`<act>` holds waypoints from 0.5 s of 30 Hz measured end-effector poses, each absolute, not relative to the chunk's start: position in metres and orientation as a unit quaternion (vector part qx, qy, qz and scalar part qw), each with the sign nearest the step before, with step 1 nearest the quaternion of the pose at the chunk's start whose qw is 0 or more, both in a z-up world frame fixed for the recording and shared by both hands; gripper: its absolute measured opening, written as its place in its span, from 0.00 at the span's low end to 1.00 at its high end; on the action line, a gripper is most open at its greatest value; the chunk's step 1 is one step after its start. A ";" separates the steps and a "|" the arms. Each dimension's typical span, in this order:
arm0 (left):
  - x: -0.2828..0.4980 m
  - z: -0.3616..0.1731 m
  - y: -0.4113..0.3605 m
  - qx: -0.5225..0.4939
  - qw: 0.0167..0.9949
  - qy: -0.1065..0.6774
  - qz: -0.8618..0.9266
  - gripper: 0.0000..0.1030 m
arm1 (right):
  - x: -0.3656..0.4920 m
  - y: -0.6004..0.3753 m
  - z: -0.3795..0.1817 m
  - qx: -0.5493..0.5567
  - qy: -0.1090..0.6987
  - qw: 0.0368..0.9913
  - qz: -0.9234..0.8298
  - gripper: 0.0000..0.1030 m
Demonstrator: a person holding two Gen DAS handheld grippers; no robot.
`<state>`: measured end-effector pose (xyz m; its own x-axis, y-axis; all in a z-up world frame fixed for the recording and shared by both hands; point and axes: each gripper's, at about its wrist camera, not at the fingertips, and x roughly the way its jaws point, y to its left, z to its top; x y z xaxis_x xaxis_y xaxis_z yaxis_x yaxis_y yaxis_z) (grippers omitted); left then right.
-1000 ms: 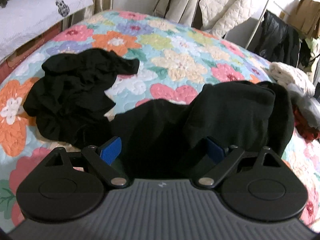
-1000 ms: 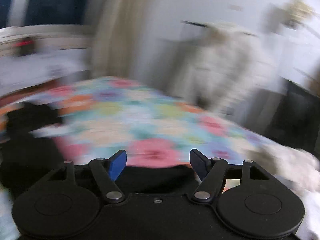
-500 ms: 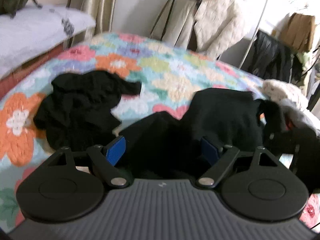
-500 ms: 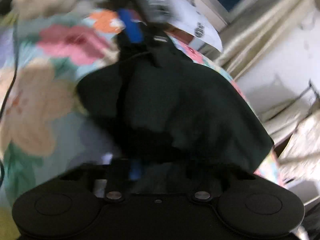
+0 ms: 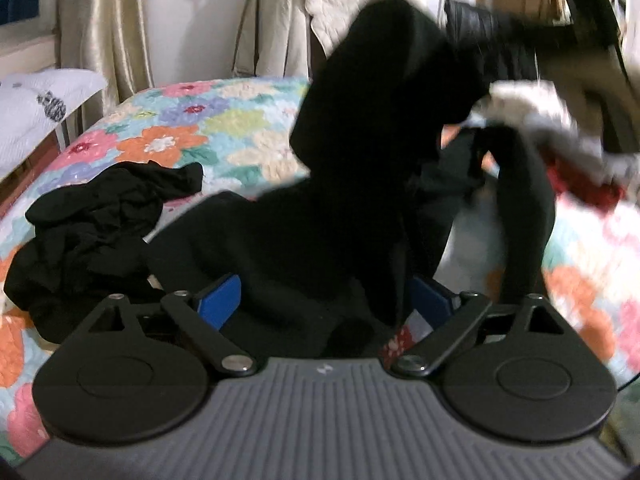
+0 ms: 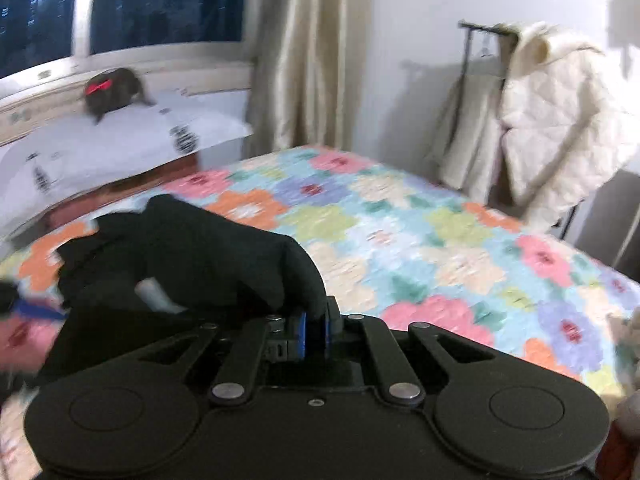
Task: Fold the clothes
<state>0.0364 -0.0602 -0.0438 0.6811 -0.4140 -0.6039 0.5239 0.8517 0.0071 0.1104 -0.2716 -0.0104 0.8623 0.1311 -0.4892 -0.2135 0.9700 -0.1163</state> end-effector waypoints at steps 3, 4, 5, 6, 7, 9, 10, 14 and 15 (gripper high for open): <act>0.034 -0.051 -0.075 0.130 0.916 0.295 -0.239 0.99 | 0.126 -0.280 0.003 -0.079 0.234 0.967 0.070 0.07; 0.035 -0.054 -0.079 0.138 0.917 0.294 -0.233 0.99 | 0.131 -0.284 0.010 -0.076 0.229 0.968 0.067 0.07; 0.041 -0.060 -0.081 0.144 0.918 0.291 -0.228 1.00 | 0.135 -0.288 0.016 -0.072 0.225 0.970 0.066 0.07; 0.048 -0.066 -0.083 0.150 0.919 0.289 -0.223 1.00 | 0.139 -0.289 0.021 -0.069 0.221 0.971 0.064 0.07; 0.055 -0.073 -0.085 0.155 0.920 0.287 -0.218 0.98 | 0.142 -0.289 0.027 -0.065 0.218 0.972 0.062 0.07; 0.074 -0.080 -0.082 0.162 0.921 0.307 -0.178 0.65 | 0.144 -0.294 0.034 -0.045 0.215 0.974 0.063 0.07; 0.080 -0.078 -0.075 0.139 0.924 0.313 -0.168 0.50 | 0.144 -0.296 0.035 -0.036 0.214 0.974 0.065 0.07; 0.086 -0.052 -0.035 0.013 0.934 0.313 -0.171 0.17 | 0.136 -0.303 0.032 -0.011 0.212 0.974 0.075 0.07; 0.083 -0.044 -0.027 0.008 0.939 0.302 -0.163 0.16 | 0.132 -0.304 0.031 -0.005 0.212 0.974 0.079 0.07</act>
